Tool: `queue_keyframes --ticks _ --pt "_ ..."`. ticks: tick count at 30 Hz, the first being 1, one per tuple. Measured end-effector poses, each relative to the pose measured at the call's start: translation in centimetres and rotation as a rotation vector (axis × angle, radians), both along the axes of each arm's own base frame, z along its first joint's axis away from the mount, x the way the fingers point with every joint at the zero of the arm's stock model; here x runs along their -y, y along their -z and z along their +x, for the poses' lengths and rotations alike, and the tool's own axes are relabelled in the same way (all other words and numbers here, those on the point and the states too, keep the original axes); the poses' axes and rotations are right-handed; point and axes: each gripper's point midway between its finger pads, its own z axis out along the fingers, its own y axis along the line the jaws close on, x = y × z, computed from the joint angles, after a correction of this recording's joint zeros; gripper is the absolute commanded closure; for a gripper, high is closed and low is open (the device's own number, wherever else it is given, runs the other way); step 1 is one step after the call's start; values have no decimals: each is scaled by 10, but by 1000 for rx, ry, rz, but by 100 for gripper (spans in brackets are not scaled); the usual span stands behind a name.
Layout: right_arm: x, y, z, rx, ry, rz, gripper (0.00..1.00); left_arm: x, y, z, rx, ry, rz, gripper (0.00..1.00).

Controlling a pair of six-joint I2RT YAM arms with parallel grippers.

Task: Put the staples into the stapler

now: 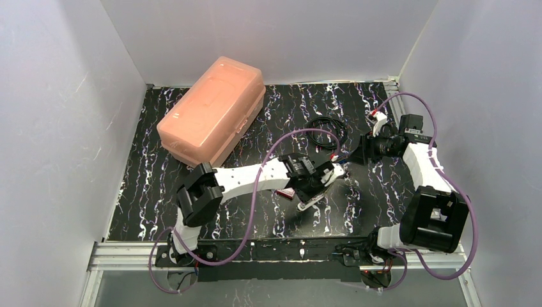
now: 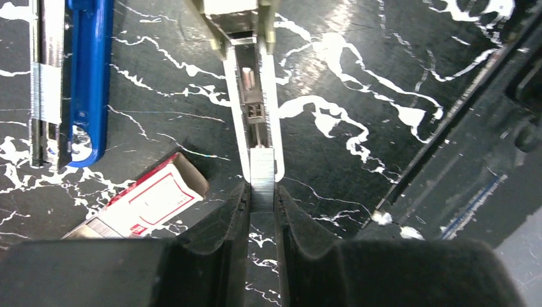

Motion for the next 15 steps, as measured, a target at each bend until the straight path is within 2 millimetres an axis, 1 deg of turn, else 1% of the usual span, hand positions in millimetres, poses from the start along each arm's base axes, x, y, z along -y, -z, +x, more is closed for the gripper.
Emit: queue_keyframes --ticks 3,7,10,15 --pt "0 1 0 -5 -1 1 36 1 -5 -11 -22 32 -35 95" --pt "0 4 0 -16 -1 1 36 5 1 -32 -74 85 -53 96" --pt "0 5 0 -19 -2 0 36 6 4 -44 -108 111 -58 96" --pt "1 6 -2 -20 -7 -3 36 11 3 -50 -130 130 -75 96"
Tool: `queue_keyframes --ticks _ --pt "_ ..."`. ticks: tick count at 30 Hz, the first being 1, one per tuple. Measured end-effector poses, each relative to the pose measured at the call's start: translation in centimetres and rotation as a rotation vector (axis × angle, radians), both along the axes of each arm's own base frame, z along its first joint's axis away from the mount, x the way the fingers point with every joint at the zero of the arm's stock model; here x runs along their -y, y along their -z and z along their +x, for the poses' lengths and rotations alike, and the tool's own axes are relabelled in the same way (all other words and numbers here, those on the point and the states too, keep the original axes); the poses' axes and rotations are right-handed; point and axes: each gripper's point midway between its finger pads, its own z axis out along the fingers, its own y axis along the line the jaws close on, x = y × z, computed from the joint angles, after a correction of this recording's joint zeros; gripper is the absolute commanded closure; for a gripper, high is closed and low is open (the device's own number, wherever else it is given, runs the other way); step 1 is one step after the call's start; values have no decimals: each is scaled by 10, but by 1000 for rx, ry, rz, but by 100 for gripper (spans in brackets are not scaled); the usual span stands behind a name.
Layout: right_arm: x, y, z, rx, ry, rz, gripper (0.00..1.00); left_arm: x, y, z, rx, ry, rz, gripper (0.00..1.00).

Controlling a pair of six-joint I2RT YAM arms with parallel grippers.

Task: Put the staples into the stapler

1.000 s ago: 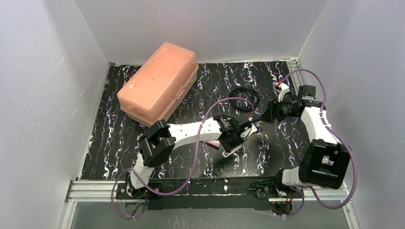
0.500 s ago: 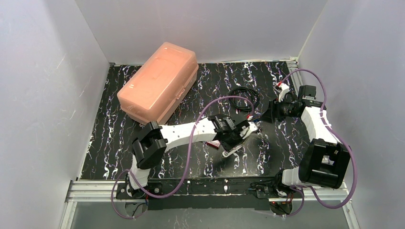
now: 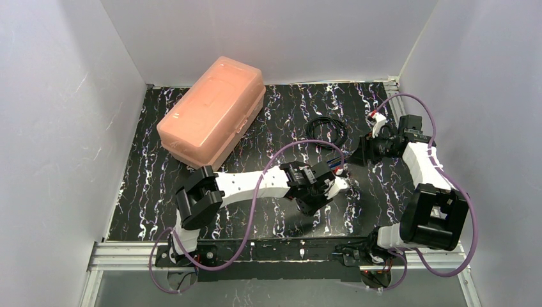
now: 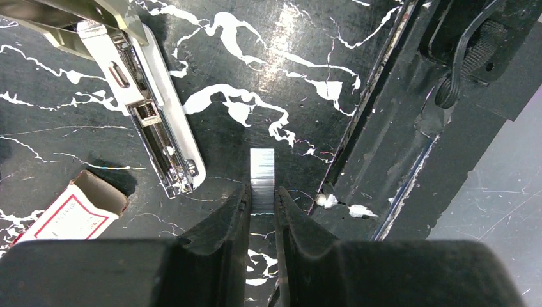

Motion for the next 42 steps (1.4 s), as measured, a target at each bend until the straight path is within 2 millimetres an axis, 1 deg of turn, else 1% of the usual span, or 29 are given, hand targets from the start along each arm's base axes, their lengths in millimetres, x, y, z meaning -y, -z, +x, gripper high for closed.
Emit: queue_keyframes --ticks 10,15,25,42 --pt "1 1 -2 -2 -4 0 36 -3 20 0 -10 6 47 96" --pt "1 0 -2 1 -9 2 36 -1 21 5 -8 0 46 97" --pt "1 1 -4 -5 -15 9 36 -8 28 24 0 -42 67 97" --pt "0 1 -6 -10 -19 13 36 -14 29 37 35 -65 82 97"
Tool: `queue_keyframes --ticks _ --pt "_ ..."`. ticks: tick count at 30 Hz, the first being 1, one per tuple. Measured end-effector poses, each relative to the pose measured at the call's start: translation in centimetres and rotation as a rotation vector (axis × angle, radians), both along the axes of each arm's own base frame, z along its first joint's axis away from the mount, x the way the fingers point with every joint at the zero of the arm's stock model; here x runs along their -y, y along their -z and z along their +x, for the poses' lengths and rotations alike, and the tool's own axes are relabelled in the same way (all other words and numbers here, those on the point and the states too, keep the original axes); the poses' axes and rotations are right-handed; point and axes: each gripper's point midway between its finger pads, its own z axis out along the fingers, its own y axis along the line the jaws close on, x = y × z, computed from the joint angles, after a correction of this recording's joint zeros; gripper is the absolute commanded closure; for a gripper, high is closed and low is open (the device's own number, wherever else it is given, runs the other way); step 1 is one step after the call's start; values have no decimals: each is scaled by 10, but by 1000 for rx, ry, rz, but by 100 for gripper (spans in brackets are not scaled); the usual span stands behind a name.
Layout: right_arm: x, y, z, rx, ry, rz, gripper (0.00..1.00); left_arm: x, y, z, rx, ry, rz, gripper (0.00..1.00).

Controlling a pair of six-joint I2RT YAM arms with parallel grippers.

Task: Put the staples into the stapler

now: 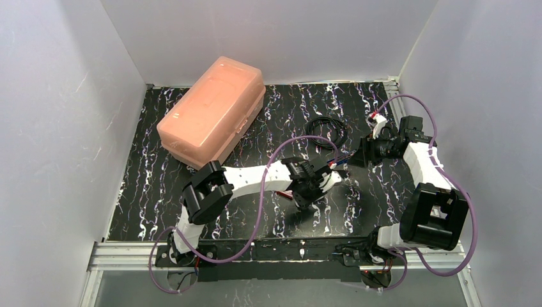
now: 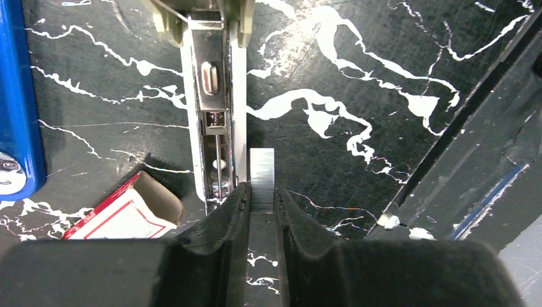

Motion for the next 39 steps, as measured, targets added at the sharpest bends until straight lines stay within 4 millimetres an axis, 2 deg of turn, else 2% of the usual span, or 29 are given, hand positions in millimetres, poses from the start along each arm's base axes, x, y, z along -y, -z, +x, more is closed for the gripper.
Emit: queue_keyframes --ticks 11,17,22,30,39 --pt "0 0 0 0 0 0 36 -12 7 8 32 6 36 98" --pt "0 0 0 -1 1 0 36 -13 5 10 45 12 33 98" --pt "0 1 0 -2 -1 1 36 -14 -11 6 50 44 -5 98" --pt "-1 2 -1 -9 -6 8 36 -11 -54 12 141 122 -101 98" --pt "-2 4 -3 -22 -15 15 36 -3 -53 25 191 159 -76 99"
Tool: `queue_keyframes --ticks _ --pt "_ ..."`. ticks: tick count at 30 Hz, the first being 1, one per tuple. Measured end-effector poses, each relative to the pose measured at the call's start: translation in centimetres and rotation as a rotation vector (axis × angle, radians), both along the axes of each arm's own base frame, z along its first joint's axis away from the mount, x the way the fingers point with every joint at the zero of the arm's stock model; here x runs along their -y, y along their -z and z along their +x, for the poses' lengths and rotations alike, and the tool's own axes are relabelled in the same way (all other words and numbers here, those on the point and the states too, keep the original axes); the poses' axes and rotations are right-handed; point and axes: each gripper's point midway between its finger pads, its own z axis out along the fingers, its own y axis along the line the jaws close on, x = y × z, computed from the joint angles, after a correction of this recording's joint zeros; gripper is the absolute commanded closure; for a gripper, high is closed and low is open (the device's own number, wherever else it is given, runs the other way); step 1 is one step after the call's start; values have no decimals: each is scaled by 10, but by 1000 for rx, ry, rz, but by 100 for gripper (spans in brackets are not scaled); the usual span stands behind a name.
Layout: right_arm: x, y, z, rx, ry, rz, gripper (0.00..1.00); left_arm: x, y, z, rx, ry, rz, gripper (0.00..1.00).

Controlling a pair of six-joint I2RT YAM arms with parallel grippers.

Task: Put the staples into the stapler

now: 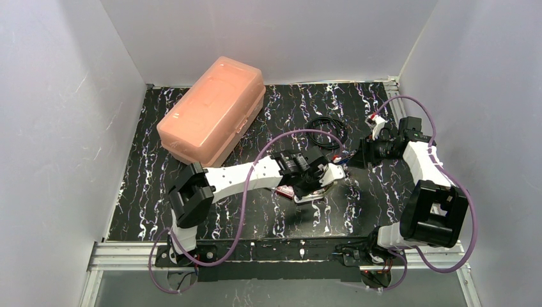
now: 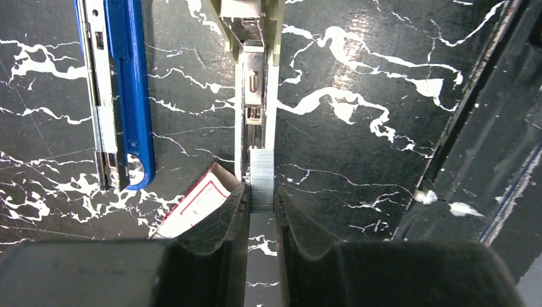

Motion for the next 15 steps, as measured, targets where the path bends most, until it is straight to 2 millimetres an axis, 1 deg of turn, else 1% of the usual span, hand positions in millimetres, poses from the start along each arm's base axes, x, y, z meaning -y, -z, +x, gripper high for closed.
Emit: queue_keyframes --ticks 7,15 --pt "-1 -1 -1 1 -7 9 36 -1 18 4 7 18 48 99" --pt "-1 0 -1 -2 -8 13 36 0 18 9 23 29 47 100"
